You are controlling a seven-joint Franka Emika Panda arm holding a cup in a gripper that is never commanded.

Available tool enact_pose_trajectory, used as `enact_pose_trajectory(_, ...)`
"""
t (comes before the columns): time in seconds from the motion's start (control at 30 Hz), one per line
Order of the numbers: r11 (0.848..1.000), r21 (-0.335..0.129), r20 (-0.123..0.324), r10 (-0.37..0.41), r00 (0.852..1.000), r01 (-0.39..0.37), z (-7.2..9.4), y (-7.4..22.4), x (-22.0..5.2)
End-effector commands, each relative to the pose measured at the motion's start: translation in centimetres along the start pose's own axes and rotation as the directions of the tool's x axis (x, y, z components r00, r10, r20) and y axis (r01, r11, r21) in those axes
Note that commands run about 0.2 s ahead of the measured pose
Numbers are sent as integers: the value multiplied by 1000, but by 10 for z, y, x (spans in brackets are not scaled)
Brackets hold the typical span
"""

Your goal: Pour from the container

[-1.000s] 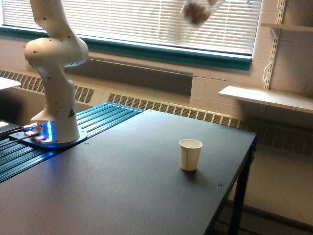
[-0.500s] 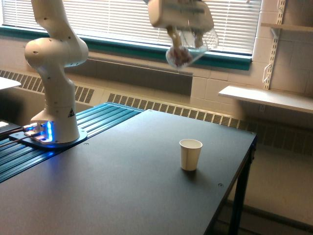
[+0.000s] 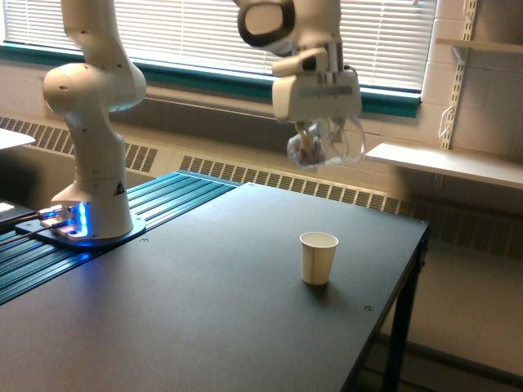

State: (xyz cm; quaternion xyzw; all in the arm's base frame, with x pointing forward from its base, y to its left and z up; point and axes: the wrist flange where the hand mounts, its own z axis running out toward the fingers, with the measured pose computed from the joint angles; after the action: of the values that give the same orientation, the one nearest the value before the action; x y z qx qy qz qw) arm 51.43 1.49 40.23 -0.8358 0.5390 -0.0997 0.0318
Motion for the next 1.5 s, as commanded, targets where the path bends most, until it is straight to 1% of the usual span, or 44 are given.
enact_pose_trajectory(0.03, 1000, -12, 78, -22, 997, 23, 11, -6, -35)
enact_pose_trajectory(0.2, 1000, -27, 120, -7, 993, 10, 21, -3, -50)
enact_pose_trajectory(0.27, 1000, -28, 143, 9, 990, -5, 25, -1, -54)
enact_pose_trajectory(0.37, 997, -52, 188, 60, 980, -51, 35, 4, -59)
enact_pose_trajectory(0.43, 997, -61, 227, 55, 972, -42, 41, 6, -65)
enact_pose_trajectory(0.47, 997, -67, 238, 56, 970, -41, 44, 6, -68)
enact_pose_trajectory(0.6, 996, -72, 245, 60, 968, -43, 49, 4, -69)
enact_pose_trajectory(0.63, 996, -85, 270, 58, 961, -36, 55, 6, -70)
enact_pose_trajectory(0.7, 996, -81, 282, 63, 957, -42, 61, 7, -68)
enact_pose_trajectory(0.77, 995, -95, 289, 65, 955, -39, 68, 10, -67)
enact_pose_trajectory(0.9, 990, -124, 329, 103, 939, -65, 84, 17, -63)
enact_pose_trajectory(1.0, 986, -146, 351, 131, 927, -84, 95, 22, -62)
enact_pose_trajectory(1.1, 984, -160, 364, 133, 922, -79, 103, 25, -64)
enact_pose_trajectory(1.2, 982, -170, 386, 144, 911, -84, 110, 26, -65)
enact_pose_trajectory(1.33, 980, -176, 422, 160, 892, -93, 118, 28, -66)
enact_pose_trajectory(1.4, 978, -180, 441, 174, 881, -103, 120, 29, -65)
enact_pose_trajectory(1.5, 974, -191, 458, 196, 867, -120, 123, 31, -63)
